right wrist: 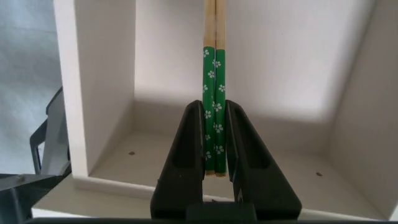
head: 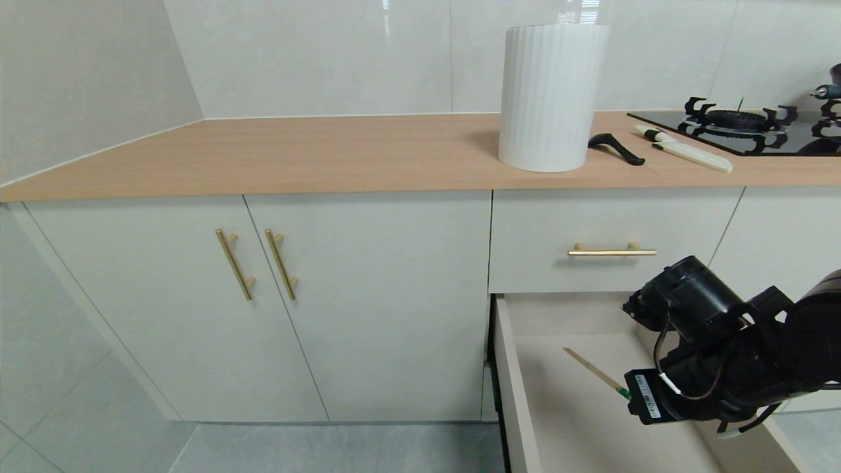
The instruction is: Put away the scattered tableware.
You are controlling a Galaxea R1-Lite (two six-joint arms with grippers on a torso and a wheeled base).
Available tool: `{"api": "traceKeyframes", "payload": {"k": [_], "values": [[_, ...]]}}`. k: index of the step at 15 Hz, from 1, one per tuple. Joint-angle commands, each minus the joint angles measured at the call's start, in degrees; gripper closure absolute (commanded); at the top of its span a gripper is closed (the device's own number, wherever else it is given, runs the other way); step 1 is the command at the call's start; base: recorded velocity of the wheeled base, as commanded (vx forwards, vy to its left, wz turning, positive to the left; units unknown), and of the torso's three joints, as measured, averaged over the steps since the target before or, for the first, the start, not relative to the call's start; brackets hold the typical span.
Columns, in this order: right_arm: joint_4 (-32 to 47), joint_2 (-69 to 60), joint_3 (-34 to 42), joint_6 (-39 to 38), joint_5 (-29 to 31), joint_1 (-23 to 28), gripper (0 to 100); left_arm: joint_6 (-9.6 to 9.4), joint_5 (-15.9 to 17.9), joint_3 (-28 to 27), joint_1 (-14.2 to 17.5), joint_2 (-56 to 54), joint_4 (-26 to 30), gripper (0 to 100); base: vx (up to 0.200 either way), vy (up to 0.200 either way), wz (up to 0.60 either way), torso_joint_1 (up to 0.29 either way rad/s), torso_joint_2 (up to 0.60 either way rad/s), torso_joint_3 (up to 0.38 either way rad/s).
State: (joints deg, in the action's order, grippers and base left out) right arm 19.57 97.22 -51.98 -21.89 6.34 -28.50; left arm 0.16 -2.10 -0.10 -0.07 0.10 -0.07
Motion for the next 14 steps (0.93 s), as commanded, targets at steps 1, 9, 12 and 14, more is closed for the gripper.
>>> {"api": "traceKeyframes", "payload": {"k": [1, 9, 12, 14], "values": [[-2.2, 3.7, 0.0, 0.0, 0.0, -0.4, 100, 0.02, 0.0, 0.0, 0.0, 0.0, 0.0, 0, 0.000, 0.000, 0.00, 0.000, 0.00, 0.000], [-22.3, 20.5, 3.1, -2.7, 0.9, -2.0, 100, 0.02, 0.0, 0.0, 0.0, 0.1, 0.0, 0, 0.000, 0.000, 0.00, 0.000, 0.00, 0.000], [-25.5, 24.1, 2.8, -3.4, 1.9, -2.4, 100, 0.02, 0.0, 0.0, 0.0, 0.0, 0.0, 0, 0.000, 0.000, 0.00, 0.000, 0.00, 0.000], [-29.1, 27.9, 2.6, -5.3, 4.7, -3.0, 100, 0.02, 0.0, 0.0, 0.0, 0.0, 0.0, 0, 0.000, 0.000, 0.00, 0.000, 0.00, 0.000]]}}
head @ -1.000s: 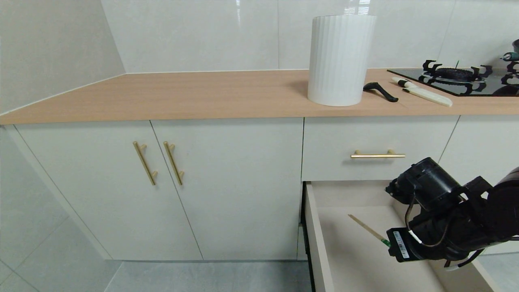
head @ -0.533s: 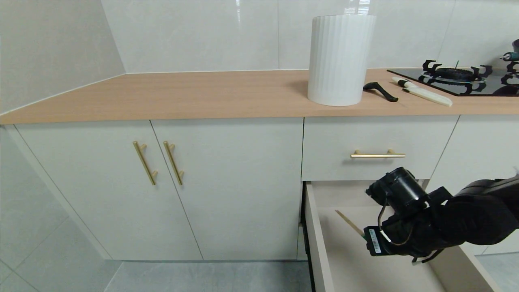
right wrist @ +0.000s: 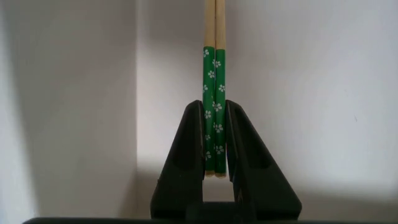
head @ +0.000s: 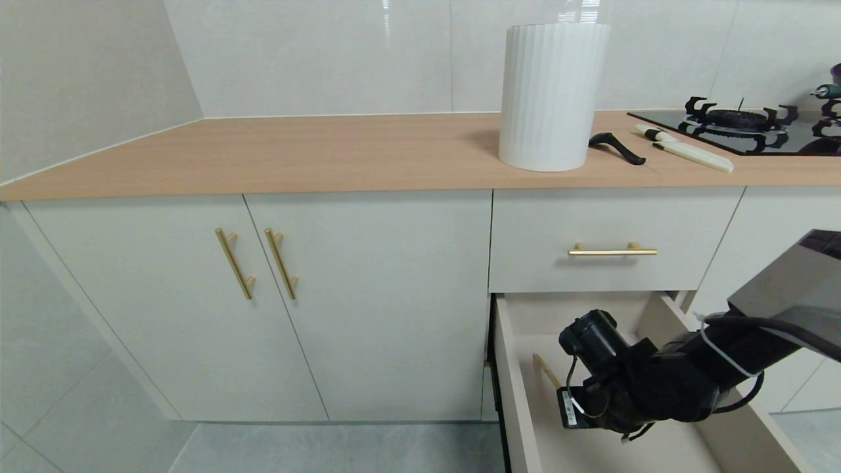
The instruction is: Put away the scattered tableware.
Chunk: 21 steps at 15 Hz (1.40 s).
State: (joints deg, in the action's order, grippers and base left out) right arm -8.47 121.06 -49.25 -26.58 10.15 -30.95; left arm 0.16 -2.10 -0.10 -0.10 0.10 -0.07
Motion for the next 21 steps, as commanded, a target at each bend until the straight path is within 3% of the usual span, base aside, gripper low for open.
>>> {"api": "traceKeyframes", "payload": {"k": [1, 11, 12, 19, 21], "values": [[-2.3, 5.3, -0.1, -0.8, 2.1, -1.0, 100, 0.02, 0.0, 0.0, 0.0, 0.0, 0.0, 0, 0.000, 0.000, 0.00, 0.000, 0.00, 0.000], [-6.7, 10.9, -0.1, -0.6, 3.3, -1.0, 100, 0.11, 0.0, 0.0, 0.0, 0.0, 0.0, 0, 0.000, 0.000, 0.00, 0.000, 0.00, 0.000], [-6.7, 10.9, -0.2, -0.6, 3.3, -1.1, 0, 0.02, 0.0, 0.0, 0.0, 0.0, 0.0, 0, 0.000, 0.000, 0.00, 0.000, 0.00, 0.000], [-6.6, 8.6, 0.3, -0.5, 3.4, -1.1, 0, 0.02, 0.0, 0.0, 0.0, 0.0, 0.0, 0, 0.000, 0.000, 0.00, 0.000, 0.00, 0.000], [-1.2, -2.4, 0.2, 0.8, 2.9, 1.1, 0, 0.02, 0.0, 0.0, 0.0, 0.0, 0.0, 0, 0.000, 0.000, 0.00, 0.000, 0.00, 0.000]]}}
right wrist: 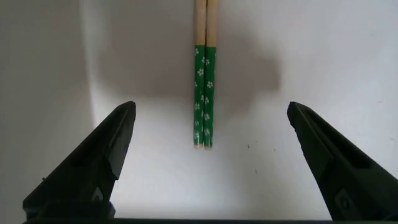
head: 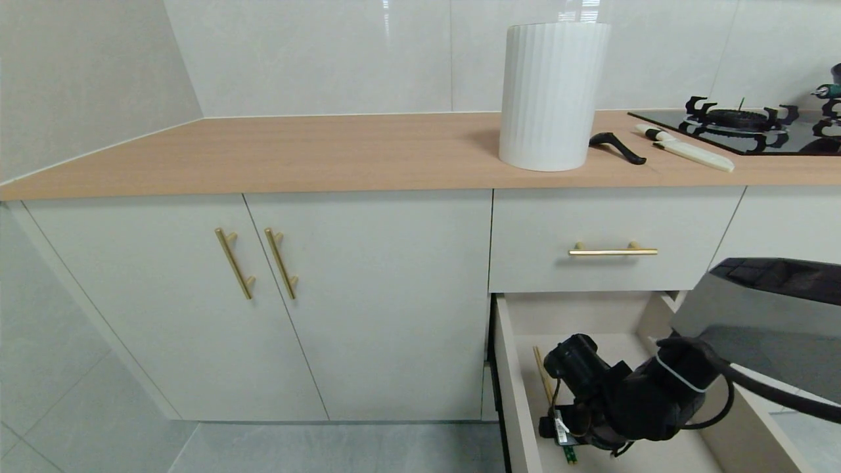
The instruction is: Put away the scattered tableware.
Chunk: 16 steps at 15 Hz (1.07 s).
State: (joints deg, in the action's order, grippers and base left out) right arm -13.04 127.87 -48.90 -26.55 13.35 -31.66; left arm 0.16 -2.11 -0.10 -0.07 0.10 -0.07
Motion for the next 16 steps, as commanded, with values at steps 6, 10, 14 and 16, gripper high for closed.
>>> {"api": "traceKeyframes", "payload": {"k": [6, 10, 14, 16], "values": [[36.2, -33.0, -12.5, 6.2, -6.6, 12.4, 0, 0.02, 0.0, 0.0, 0.0, 0.0, 0.0, 0, 0.000, 0.000, 0.00, 0.000, 0.00, 0.000], [40.0, -41.6, -12.6, 15.6, -9.9, 16.7, 0, 0.02, 0.0, 0.0, 0.0, 0.0, 0.0, 0, 0.000, 0.000, 0.00, 0.000, 0.00, 0.000], [40.0, -41.8, -12.1, 15.7, -9.5, 16.7, 0, 0.02, 0.0, 0.0, 0.0, 0.1, 0.0, 0, 0.000, 0.000, 0.00, 0.010, -0.04, -0.029], [40.0, -41.7, -12.1, 15.8, -9.4, 16.7, 0, 0.02, 0.0, 0.0, 0.0, 0.1, 0.0, 0, 0.000, 0.000, 0.00, 0.061, -0.29, -0.232]]}}
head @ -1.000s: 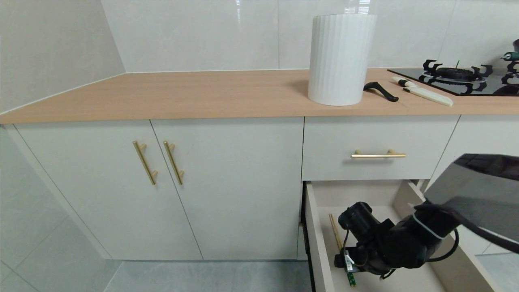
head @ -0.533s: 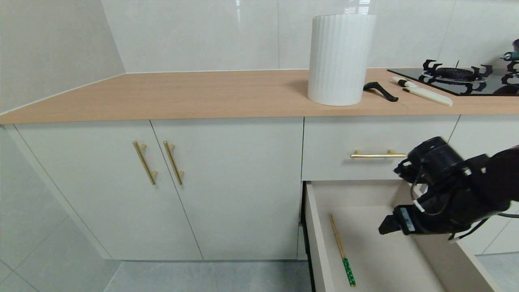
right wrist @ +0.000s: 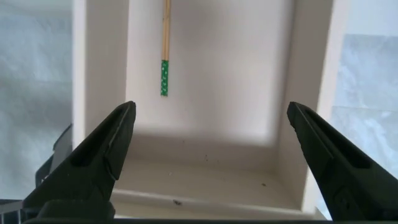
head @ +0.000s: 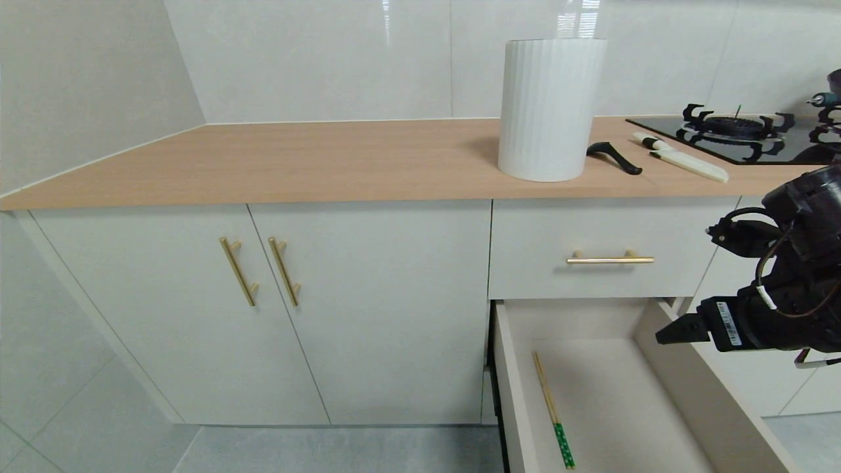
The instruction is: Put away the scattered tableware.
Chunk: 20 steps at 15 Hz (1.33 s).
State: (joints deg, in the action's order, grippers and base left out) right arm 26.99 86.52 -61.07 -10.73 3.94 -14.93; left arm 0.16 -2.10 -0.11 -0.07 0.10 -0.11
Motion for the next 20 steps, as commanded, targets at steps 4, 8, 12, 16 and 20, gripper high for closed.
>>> {"api": "traceKeyframes", "payload": {"k": [4, 8, 12, 16, 20], "values": [[0.0, 0.3, 0.2, 0.0, 0.0, -0.1, 0, 0.02, 0.0, 0.0, 0.0, 0.0, 0.0, 0, 0.000, 0.000, 0.00, 0.133, -0.40, -0.292], [0.0, 1.2, 0.2, 0.1, 0.0, -0.1, 0, 0.02, 0.0, 0.0, 0.0, 0.0, 0.0, 0, 0.000, 0.000, 0.00, 0.172, -0.49, -0.290], [-0.1, 1.3, 0.2, 0.1, 0.0, -0.1, 0, 0.02, 0.0, 0.0, 0.0, 0.0, 0.0, 0, 0.000, 0.000, 0.00, 0.190, -0.47, -0.279], [-11.7, 3.4, -2.9, 6.4, 1.2, 3.9, 0, 0.02, 0.0, 0.0, 0.0, 0.0, 0.0, 0, 0.000, 0.000, 0.00, 0.068, -0.16, -0.093], [-19.4, 17.1, -17.6, 11.9, 0.5, 7.7, 0, 0.02, 0.0, 0.0, 0.0, 0.0, 0.0, 0, 0.000, 0.000, 0.00, 0.000, 0.00, 0.000]]}}
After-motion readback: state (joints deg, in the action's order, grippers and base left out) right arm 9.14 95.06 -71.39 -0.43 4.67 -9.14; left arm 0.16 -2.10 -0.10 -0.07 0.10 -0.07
